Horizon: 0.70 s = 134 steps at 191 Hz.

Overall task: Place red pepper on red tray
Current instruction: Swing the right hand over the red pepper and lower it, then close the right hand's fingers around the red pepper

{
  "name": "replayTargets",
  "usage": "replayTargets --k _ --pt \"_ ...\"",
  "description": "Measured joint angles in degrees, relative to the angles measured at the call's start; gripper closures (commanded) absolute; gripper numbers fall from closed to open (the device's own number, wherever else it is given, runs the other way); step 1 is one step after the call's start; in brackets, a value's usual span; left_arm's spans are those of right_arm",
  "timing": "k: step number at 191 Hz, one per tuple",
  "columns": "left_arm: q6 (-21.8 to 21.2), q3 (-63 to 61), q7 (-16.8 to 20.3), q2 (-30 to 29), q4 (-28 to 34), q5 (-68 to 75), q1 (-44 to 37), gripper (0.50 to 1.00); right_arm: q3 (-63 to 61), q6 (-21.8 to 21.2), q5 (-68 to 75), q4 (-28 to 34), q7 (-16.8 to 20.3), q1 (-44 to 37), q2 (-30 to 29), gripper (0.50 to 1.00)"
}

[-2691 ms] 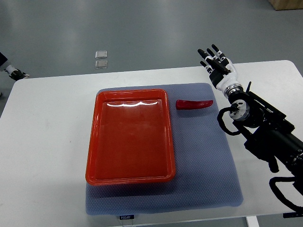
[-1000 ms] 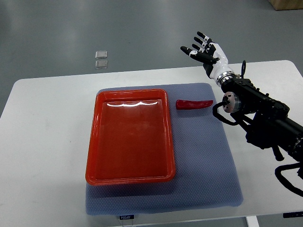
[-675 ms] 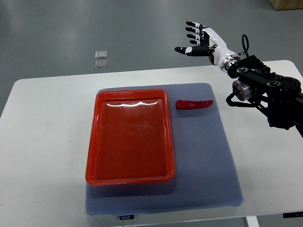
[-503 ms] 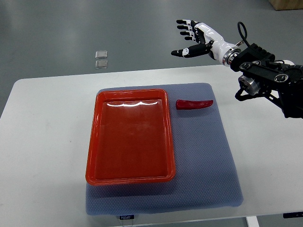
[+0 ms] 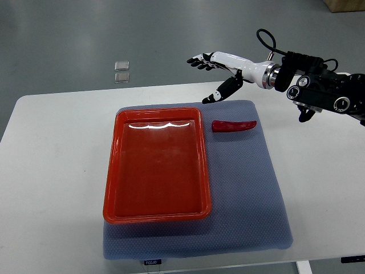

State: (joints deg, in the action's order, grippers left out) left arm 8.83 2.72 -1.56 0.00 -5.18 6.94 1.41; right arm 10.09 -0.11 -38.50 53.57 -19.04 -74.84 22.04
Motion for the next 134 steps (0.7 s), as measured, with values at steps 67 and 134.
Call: replayTargets --k 67,134 --pt "0.0 0.0 0.0 0.0 0.0 0.0 0.0 0.5 5.67 -1.68 -8.76 1.38 1.12 -0.38 -0.46 0.583" --pt "0.0 0.0 0.0 0.0 0.0 0.0 0.0 0.5 6.32 -1.57 -15.57 -1.51 9.25 0.69 -2.11 0.585"
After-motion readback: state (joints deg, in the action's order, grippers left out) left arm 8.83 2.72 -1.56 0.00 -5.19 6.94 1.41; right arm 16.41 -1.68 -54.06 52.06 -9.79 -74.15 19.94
